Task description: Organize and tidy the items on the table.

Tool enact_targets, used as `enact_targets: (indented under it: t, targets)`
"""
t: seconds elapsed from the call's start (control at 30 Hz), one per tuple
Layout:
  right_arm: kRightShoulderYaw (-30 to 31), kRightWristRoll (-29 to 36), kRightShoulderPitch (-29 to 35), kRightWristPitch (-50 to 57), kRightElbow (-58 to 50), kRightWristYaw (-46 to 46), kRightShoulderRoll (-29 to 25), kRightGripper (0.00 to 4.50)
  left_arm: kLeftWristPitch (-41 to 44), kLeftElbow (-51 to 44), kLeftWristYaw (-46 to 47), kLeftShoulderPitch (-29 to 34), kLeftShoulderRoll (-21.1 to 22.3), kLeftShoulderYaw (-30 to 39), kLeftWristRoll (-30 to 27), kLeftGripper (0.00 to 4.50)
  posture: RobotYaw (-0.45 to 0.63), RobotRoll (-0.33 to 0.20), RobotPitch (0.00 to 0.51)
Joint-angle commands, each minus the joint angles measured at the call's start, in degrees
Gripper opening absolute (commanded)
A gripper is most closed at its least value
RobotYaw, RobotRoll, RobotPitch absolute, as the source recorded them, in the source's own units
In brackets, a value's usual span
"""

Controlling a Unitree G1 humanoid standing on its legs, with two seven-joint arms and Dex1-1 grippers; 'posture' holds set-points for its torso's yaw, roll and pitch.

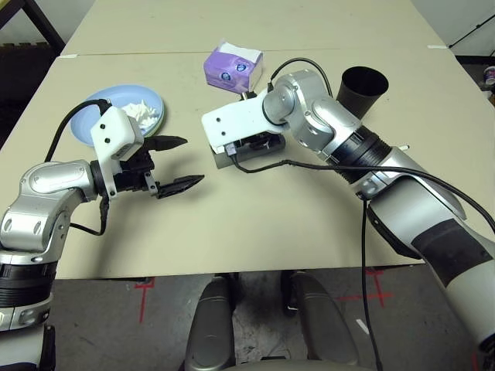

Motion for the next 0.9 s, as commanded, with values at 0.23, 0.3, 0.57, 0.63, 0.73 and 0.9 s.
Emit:
enact_targets:
  t: [0.23, 0.3, 0.57, 0.63, 0.73, 0.9]
  targets:
    - [-5.05, 7.62, -1.01, 7.89, -9.86, 10.23, -4.05, 4.46, -2.0, 3.68, -1.82, -2.34, 0.02, -2.23, 1.47, 4.5, 0.0, 0.0, 0.18]
    - [-8.63, 12.73, 0.27, 12.69, -12.9, 14.2, -5.52, 4.46, -2.36, 4.65, -2.23, -3.14, -0.11, -2.74, 1.64, 4.5, 0.0, 0.0, 0.18]
    - [-24.18, 29.35, 9.03, 27.01, -18.06, 10.08, -7.19, 4.46, -4.59, 9.11, -3.87, -4.81, -0.25, -3.53, 2.71, 4.5, -0.02, 0.0, 0.185]
    - [-28.41, 32.58, 11.71, 29.66, -18.73, 5.89, -6.52, 4.46, -4.81, 9.84, -4.24, -5.07, -0.17, -3.63, 2.94, 4.5, -0.02, 0.0, 0.188]
    - [-31.54, 34.78, 15.51, 26.92, -18.84, -0.29, -6.6, 4.46, -4.95, 10.63, -4.69, -5.53, -0.02, -3.7, 3.11, 4.5, -0.02, 0.0, 0.192]
    - [-36.94, 40.72, 21.45, 18.68, -19.64, -6.54, -5.91, 4.46, -5.15, 11.46, -4.8, -6.02, -0.49, -4.06, 3.5, 4.5, -0.02, 0.0, 0.197]
